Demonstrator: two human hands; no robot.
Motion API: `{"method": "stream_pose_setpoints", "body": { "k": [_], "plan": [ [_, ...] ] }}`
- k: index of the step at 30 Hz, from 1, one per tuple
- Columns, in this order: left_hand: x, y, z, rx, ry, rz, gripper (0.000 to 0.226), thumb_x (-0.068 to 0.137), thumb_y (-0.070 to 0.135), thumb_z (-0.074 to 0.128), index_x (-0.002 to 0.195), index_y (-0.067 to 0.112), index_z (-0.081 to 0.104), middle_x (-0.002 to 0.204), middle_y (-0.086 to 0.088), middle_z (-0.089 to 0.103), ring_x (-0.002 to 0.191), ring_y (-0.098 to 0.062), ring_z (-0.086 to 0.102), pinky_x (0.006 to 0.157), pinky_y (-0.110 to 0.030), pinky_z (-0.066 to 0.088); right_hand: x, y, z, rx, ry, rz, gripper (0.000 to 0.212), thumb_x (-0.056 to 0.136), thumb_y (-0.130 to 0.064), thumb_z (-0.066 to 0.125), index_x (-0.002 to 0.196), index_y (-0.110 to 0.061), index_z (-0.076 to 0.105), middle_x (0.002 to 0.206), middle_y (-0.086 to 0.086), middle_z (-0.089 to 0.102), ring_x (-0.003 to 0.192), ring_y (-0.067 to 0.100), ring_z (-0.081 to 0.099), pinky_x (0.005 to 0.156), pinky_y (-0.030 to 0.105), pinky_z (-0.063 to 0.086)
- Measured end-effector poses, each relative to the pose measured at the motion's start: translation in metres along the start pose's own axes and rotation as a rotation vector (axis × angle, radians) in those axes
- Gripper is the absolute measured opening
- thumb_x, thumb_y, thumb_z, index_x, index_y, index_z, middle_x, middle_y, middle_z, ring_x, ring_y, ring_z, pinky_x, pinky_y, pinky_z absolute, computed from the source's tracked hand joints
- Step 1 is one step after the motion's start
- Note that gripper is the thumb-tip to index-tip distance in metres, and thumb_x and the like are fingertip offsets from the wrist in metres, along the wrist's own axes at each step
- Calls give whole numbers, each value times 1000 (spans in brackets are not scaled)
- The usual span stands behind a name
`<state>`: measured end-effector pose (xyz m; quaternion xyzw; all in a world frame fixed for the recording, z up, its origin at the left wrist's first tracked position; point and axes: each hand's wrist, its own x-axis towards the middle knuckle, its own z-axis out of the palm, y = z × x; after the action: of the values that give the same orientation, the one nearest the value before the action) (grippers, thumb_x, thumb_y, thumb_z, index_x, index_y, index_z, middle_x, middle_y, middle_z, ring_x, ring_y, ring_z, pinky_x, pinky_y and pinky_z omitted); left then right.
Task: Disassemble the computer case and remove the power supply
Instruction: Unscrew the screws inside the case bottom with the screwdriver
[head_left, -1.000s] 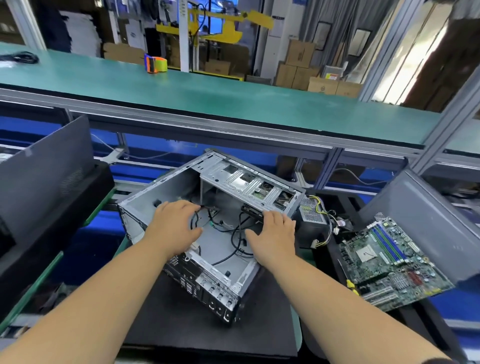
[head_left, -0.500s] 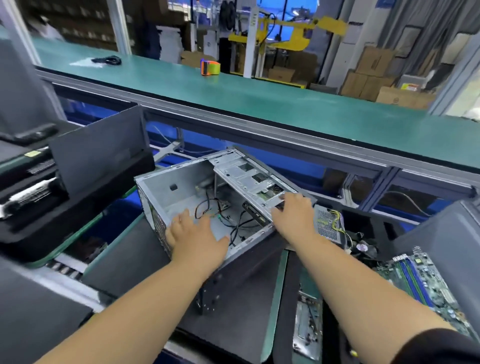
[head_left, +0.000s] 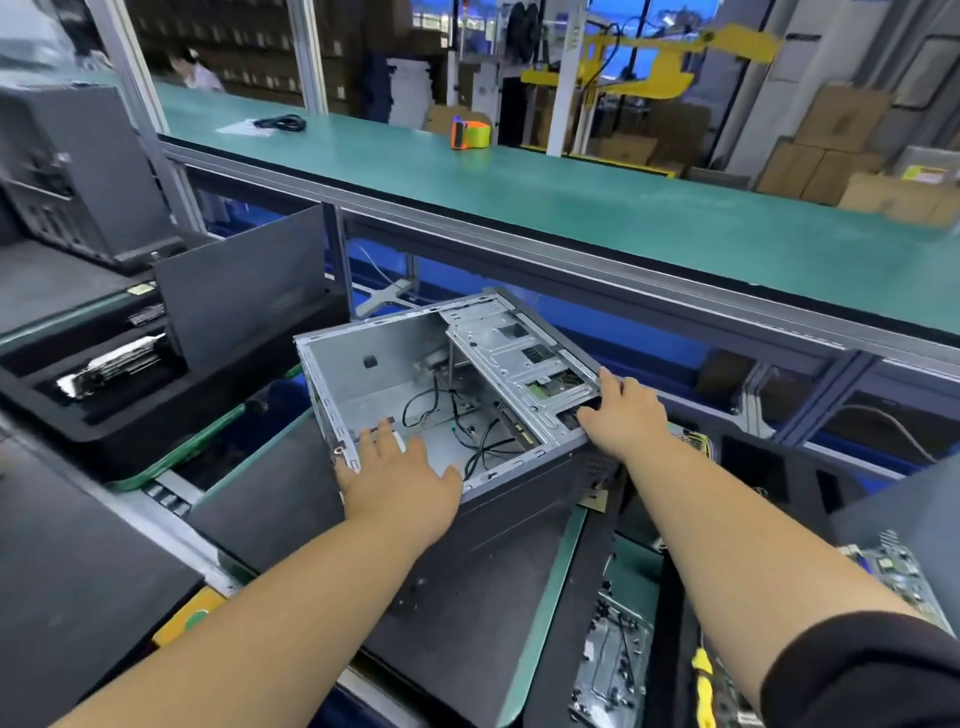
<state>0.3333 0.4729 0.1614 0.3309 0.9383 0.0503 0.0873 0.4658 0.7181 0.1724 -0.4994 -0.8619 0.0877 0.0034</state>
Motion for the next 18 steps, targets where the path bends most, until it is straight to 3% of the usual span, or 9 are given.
{"method": "stream_pose_setpoints", "body": {
  "k": [5, 11, 18],
  "plan": [
    [28, -28, -6, -11, 34, 93, 66, 87, 60, 30, 145, 30, 37, 162, -2, 5, 148, -22, 4, 116, -52, 11, -14, -12, 3, 11, -17, 67, 78, 92, -53, 33, 158, -23, 3, 159, 16, 19, 139, 40, 24, 111, 48, 23],
    [66, -60, -11, -25, 54, 203, 69, 79, 65, 38, 142, 36, 40, 162, 0, 10, 148, -20, 10, 116, -49, 19, -31, -34, 6, -28, -21, 171, 80, 94, -55, 31, 158, -17, 0, 158, 18, 16, 139, 41, 22, 112, 48, 20],
    [100, -83, -24, -14, 43, 343, 74, 81, 63, 41, 148, 34, 33, 162, -1, 13, 148, -20, 11, 117, -44, 19, -45, -60, 7, -33, -21, 294, 85, 89, -58, 35, 157, -15, 5, 152, 18, 24, 135, 38, 27, 108, 47, 26]
  ]
}}
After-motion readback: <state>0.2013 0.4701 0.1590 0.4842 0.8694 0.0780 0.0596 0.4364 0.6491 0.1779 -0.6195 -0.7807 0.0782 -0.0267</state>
